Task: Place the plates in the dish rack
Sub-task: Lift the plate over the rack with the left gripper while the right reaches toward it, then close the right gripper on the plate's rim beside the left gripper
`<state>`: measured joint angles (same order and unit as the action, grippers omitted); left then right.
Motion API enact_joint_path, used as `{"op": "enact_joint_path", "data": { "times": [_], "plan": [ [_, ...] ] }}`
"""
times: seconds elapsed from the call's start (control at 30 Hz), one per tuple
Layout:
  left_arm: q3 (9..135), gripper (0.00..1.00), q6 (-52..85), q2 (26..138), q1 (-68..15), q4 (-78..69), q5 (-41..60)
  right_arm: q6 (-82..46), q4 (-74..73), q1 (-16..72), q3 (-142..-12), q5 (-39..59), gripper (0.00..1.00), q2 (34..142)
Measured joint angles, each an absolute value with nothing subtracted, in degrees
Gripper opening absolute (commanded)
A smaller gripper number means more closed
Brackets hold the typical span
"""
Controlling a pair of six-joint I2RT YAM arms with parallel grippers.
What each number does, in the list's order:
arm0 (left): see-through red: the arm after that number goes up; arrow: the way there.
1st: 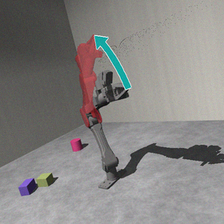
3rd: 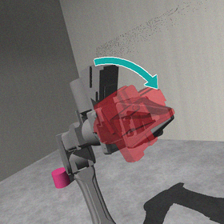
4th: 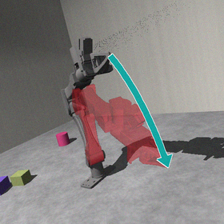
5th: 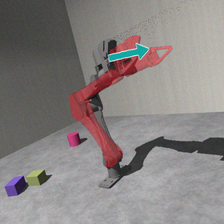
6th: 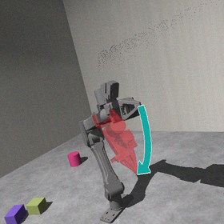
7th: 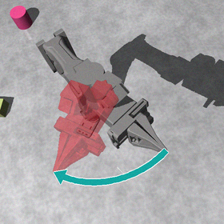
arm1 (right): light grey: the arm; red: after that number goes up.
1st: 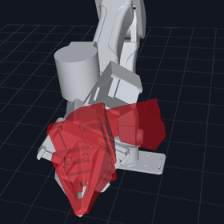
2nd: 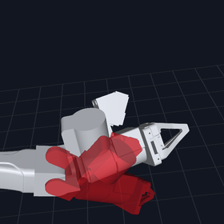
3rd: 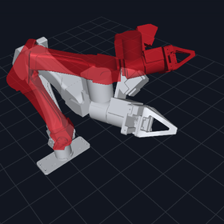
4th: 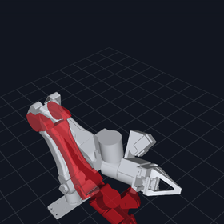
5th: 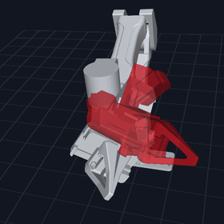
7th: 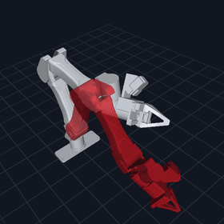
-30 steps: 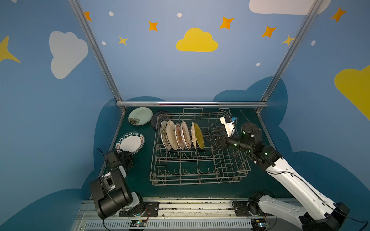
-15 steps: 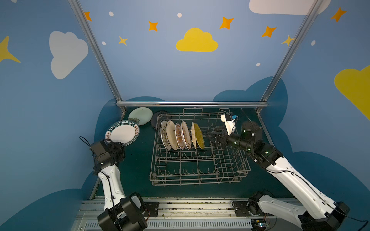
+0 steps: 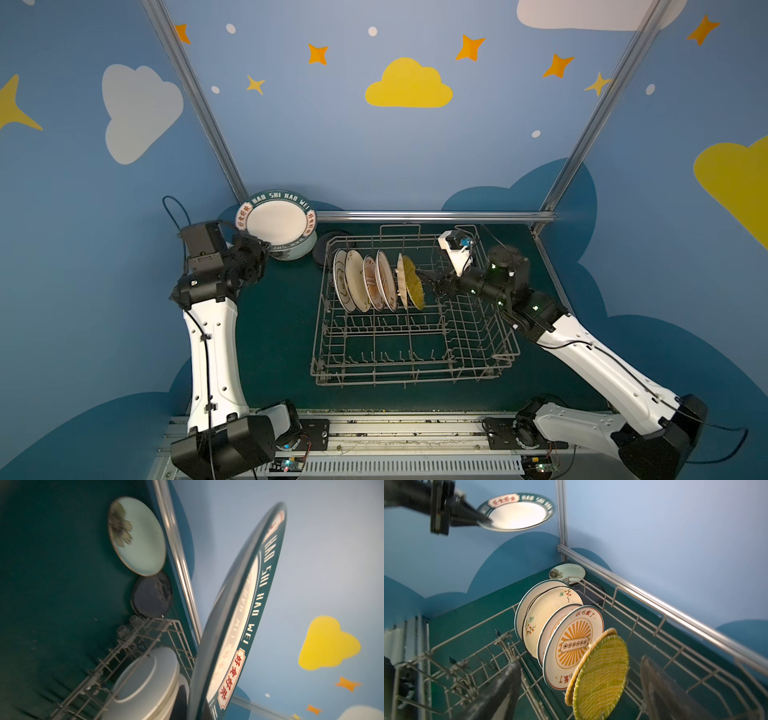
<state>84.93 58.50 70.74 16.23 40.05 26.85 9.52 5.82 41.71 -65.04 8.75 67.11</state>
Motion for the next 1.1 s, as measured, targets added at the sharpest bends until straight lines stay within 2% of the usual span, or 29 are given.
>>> {"op": "enact_joint_path", "data": {
  "times": [0.37,0.77,0.9,1.1],
  "plan": [
    [108.81,0.04,59.4,84.4,-8.47,52.66,14.59,34.5,3.77,48.58,-73.36,1.1,0.87,73.91],
    [119.04,0.04,61.21,89.91,-23.29,61.58,4.78,51.46,0.51,53.74,-75.18,-8.4,0.78,79.57],
    [119.09,0.04,61.69,89.93,-26.13,62.89,3.09,55.18,-0.75,54.33,-76.97,-12.43,0.68,82.65],
    [119.13,0.04,62.04,89.93,-28.53,64.05,1.23,60.1,-4.08,54.98,-80.01,-17.91,0.48,86.56]
  ]
}}
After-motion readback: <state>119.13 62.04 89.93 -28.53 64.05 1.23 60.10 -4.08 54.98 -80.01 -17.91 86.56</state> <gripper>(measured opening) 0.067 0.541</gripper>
